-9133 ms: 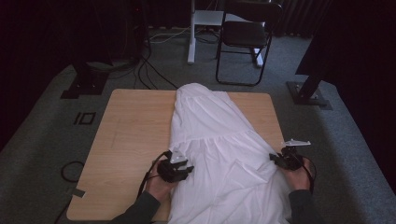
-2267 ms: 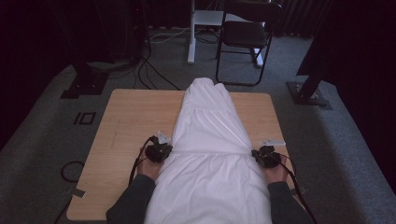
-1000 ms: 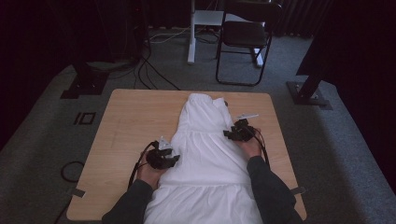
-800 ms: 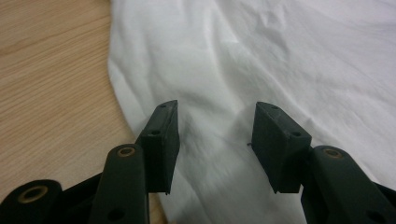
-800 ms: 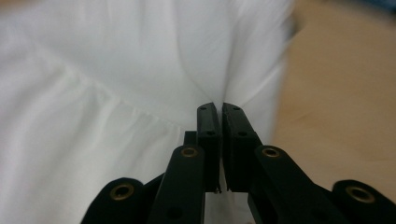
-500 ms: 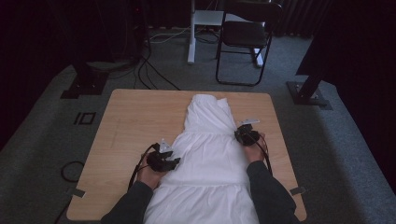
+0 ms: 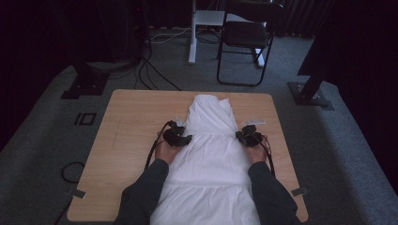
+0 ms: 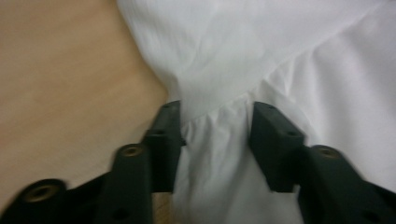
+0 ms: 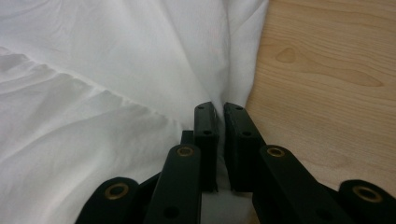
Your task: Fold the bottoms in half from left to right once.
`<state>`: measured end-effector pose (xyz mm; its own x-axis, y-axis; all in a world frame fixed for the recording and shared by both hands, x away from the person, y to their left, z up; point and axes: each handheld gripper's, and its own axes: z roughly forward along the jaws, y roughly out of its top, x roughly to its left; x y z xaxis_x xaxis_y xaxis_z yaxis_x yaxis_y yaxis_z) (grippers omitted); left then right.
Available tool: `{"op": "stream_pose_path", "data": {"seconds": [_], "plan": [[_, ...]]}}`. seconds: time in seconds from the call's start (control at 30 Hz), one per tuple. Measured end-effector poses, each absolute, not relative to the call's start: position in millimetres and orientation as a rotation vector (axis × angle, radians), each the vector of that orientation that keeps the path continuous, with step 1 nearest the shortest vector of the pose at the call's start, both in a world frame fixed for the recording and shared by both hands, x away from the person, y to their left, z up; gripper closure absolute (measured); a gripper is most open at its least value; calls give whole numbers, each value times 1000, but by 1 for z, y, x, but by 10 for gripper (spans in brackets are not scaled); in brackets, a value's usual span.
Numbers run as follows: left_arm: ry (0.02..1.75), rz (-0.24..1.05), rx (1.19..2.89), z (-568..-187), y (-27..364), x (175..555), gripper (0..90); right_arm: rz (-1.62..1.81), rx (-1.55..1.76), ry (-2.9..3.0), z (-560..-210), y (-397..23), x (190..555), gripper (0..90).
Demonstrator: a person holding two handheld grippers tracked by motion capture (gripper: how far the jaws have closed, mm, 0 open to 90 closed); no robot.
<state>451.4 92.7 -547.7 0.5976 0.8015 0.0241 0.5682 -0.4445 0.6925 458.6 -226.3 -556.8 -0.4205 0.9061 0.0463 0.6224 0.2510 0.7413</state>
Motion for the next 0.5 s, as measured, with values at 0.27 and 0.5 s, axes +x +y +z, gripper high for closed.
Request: {"op": "stream_pose_path", "data": {"seconds": [0.27, 0.5], "plan": [[1026, 419, 2179, -549, 108, 417, 798, 996, 1367, 2201, -556, -222, 440, 834], [973, 381, 2177, -553, 128, 340, 786, 1007, 1270, 2313, -556, -215, 375, 833]]}}
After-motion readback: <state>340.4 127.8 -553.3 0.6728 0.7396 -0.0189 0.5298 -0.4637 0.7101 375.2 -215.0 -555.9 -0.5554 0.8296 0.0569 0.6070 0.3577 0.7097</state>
